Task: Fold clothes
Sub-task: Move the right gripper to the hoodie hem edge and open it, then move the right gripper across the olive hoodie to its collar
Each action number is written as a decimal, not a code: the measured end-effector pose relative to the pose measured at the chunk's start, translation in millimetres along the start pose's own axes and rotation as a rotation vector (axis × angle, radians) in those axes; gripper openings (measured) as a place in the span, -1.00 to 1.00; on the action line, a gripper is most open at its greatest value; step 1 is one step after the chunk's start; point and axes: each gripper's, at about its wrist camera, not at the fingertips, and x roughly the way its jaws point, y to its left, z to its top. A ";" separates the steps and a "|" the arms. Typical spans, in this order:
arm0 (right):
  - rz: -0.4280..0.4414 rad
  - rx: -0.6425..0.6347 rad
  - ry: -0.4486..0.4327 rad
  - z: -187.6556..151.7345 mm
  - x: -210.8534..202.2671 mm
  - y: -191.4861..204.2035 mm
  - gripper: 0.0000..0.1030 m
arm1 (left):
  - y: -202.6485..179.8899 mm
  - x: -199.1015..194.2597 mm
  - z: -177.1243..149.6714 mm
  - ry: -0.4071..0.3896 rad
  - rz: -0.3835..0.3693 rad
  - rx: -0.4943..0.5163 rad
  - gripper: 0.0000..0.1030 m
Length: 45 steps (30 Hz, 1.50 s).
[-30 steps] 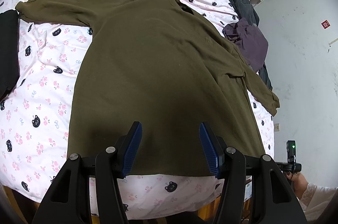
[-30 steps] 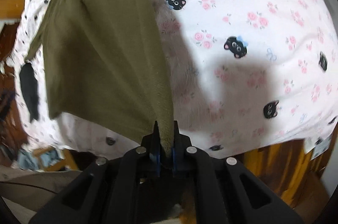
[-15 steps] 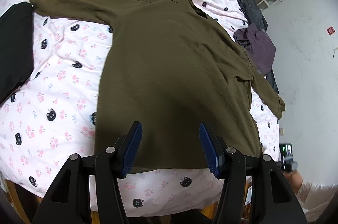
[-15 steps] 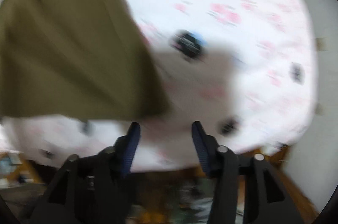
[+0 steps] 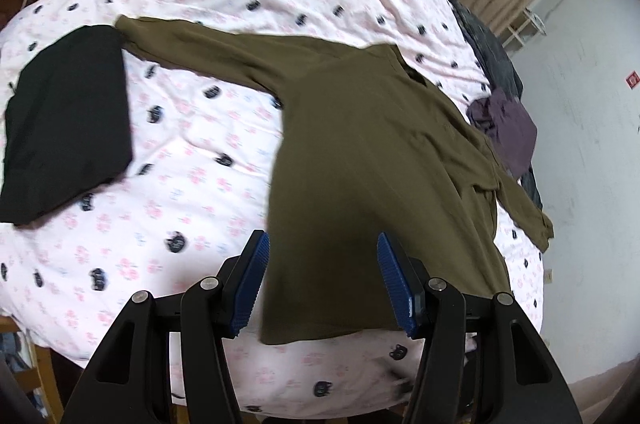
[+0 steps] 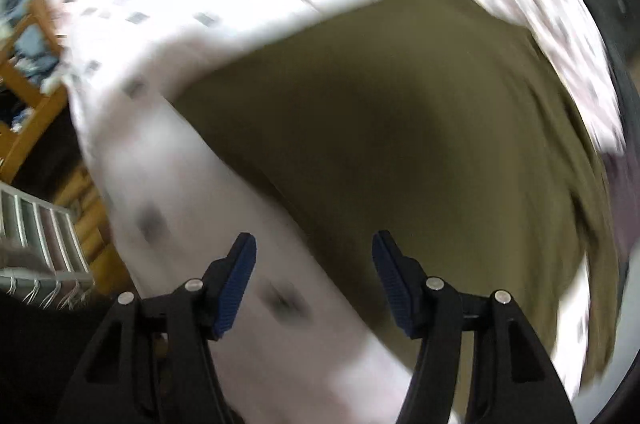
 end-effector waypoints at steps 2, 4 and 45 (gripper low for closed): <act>0.007 -0.065 -0.044 32.2 12.9 38.7 0.26 | 12.4 -10.1 0.5 -0.007 0.003 -0.014 -0.01; 0.004 -0.125 -0.073 60.0 25.8 72.1 0.26 | 22.2 -15.6 -1.5 -0.008 0.004 -0.025 -0.01; 0.411 0.111 -0.001 129.9 37.8 68.5 -0.82 | 56.4 -42.8 3.3 -0.072 -0.051 -0.062 -0.01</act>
